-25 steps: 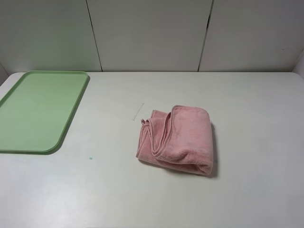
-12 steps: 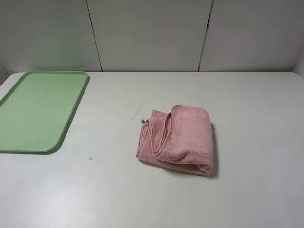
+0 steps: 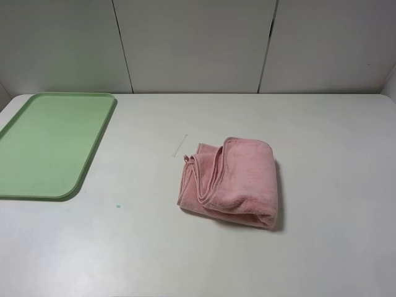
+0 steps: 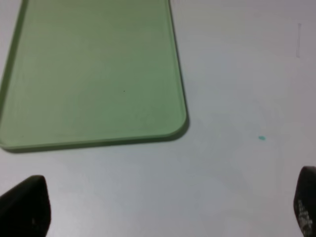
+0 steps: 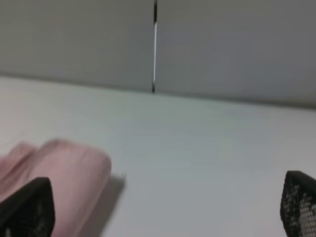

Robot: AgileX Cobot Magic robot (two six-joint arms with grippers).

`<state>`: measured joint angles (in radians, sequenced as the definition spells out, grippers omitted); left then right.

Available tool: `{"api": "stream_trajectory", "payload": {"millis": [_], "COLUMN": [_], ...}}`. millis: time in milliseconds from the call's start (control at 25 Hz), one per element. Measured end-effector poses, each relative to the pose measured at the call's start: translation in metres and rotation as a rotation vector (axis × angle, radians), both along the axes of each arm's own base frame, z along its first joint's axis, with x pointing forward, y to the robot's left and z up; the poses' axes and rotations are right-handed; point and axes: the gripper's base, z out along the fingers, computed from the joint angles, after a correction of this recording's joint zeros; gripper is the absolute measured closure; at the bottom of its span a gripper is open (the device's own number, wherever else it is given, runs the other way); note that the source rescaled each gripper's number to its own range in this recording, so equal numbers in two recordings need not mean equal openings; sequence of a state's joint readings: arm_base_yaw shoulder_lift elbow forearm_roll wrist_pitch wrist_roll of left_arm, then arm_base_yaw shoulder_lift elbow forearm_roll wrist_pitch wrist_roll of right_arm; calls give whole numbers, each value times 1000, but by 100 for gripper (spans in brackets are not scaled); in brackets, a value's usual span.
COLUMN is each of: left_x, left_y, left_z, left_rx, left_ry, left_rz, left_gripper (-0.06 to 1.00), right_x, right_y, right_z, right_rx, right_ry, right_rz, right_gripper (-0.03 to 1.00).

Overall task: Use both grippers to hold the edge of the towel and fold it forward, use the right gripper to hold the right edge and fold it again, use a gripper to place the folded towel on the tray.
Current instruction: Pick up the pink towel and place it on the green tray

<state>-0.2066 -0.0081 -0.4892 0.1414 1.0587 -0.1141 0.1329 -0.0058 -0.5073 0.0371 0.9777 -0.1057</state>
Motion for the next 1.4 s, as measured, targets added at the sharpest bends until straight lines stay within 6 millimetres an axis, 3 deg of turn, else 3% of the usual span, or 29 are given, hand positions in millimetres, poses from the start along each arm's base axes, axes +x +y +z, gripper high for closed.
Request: {"api": "stream_trajectory", "payload": {"millis": [1400], "left_x": [0], "left_y": [0], "left_z": [0], "left_rx": [0], "left_ry": [0], "left_rz": [0], "left_gripper": [-4], "right_x": [-1], "right_y": [0], "right_z": [-6], "right_rx": [4], "right_ry": [51], "right_rz": [-6], "right_gripper": [-3]}}
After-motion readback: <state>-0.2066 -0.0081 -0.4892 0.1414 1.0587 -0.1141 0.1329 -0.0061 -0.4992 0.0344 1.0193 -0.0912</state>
